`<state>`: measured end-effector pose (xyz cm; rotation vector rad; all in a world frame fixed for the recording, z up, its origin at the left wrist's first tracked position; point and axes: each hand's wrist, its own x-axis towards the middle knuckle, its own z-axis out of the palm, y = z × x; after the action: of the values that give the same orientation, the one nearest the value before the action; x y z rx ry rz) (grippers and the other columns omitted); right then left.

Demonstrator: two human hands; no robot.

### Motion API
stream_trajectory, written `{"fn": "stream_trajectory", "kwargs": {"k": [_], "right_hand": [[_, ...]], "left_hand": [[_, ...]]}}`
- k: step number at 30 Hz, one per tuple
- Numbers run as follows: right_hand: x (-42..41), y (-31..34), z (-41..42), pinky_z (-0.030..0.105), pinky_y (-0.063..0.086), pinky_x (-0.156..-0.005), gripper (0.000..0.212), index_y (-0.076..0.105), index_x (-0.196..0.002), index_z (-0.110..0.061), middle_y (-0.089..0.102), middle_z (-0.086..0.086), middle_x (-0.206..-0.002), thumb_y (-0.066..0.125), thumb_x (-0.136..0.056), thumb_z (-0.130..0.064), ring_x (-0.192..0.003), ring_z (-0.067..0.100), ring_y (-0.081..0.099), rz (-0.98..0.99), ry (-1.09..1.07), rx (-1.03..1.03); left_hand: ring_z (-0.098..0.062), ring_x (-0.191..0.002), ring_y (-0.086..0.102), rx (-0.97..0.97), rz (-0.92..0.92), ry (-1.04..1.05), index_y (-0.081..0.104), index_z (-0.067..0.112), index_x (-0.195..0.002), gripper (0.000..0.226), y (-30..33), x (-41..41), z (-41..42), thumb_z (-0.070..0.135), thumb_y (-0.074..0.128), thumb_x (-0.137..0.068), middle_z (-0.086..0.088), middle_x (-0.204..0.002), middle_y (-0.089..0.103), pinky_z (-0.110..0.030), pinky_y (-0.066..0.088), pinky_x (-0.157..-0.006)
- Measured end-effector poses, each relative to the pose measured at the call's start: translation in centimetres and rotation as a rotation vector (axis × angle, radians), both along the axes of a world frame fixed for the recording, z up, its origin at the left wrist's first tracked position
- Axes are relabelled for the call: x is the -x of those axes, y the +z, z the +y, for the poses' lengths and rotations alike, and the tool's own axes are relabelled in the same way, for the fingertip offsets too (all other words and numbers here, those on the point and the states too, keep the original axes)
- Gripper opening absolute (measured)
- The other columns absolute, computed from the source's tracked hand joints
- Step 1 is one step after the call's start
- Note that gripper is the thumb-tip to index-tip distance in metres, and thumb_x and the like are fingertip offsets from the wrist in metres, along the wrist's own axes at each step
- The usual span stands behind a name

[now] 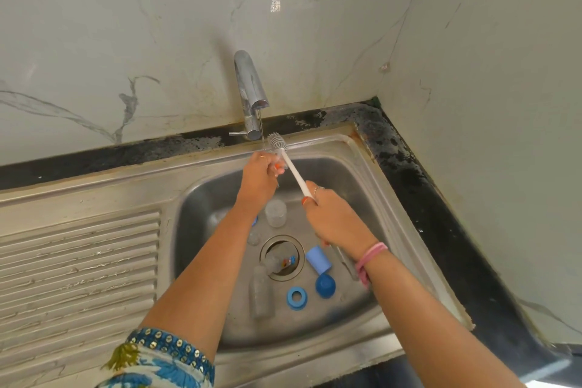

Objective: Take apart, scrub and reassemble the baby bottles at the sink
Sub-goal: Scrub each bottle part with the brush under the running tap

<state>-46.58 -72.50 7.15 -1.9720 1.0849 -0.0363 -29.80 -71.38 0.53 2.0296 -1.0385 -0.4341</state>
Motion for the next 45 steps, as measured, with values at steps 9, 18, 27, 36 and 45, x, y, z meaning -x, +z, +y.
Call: {"fn": "stream_trajectory", "kwargs": {"k": [9, 18, 27, 36, 45], "right_hand": [[0.7, -1.3, 3.0, 0.019, 0.031, -0.05, 0.051, 0.019, -0.154, -0.017, 0.042, -0.007, -0.07, 0.031, -0.105, -0.028, -0.057, 0.007, 0.041, 0.02, 0.045, 0.172], [1.5, -1.1, 4.0, 0.014, 0.031, -0.045, 0.048, 0.029, -0.151, -0.027, 0.044, -0.007, -0.063, 0.035, -0.104, -0.031, -0.052, 0.007, 0.042, -0.06, 0.022, 0.125], [-0.5, 0.2, 1.0, 0.028, 0.043, -0.044, 0.039, 0.043, -0.141, -0.024, 0.043, -0.001, -0.066, 0.035, -0.103, -0.022, -0.051, 0.01, 0.043, -0.194, -0.068, -0.187], [1.3, -1.1, 3.1, 0.03, 0.042, -0.061, 0.039, 0.044, -0.139, -0.015, 0.043, -0.006, -0.07, 0.034, -0.104, -0.03, -0.057, 0.008, 0.043, -0.072, -0.001, 0.079], [0.3, -0.2, 1.9, 0.034, 0.054, -0.062, 0.042, 0.036, -0.145, -0.02, 0.044, -0.006, -0.07, 0.032, -0.104, -0.029, -0.057, 0.009, 0.046, -0.042, 0.057, 0.029]], "left_hand": [[-0.013, -0.061, 0.044, 0.066, 0.353, 0.156, 0.057, 0.013, -0.067, 0.026, -0.1, -0.1, -0.5, 0.016, 0.056, -0.093, -0.004, -0.065, 0.051, -0.025, 0.038, -0.06], [-0.017, -0.101, 0.06, 0.15, 0.364, 0.152, 0.062, 0.007, -0.112, 0.018, -0.8, -1.9, 0.4, 0.005, 0.052, -0.098, -0.013, -0.125, 0.055, -0.02, 0.053, -0.086], [-0.013, -0.1, 0.058, 0.247, 0.183, 0.068, 0.067, 0.01, -0.114, 0.022, -1.2, -1.6, 1.4, 0.012, 0.051, -0.099, -0.008, -0.122, 0.053, -0.015, 0.052, -0.083], [-0.022, -0.098, 0.056, 0.082, 0.121, 0.259, 0.066, 0.006, -0.108, 0.021, -0.7, -1.9, -0.2, 0.017, 0.049, -0.101, -0.013, -0.114, 0.059, -0.025, 0.04, -0.081], [-0.014, -0.095, 0.047, -0.006, -0.015, 0.211, 0.066, 0.004, -0.111, 0.023, -0.3, -2.8, 0.4, 0.012, 0.048, -0.1, -0.016, -0.121, 0.057, -0.012, 0.032, -0.077]]}}
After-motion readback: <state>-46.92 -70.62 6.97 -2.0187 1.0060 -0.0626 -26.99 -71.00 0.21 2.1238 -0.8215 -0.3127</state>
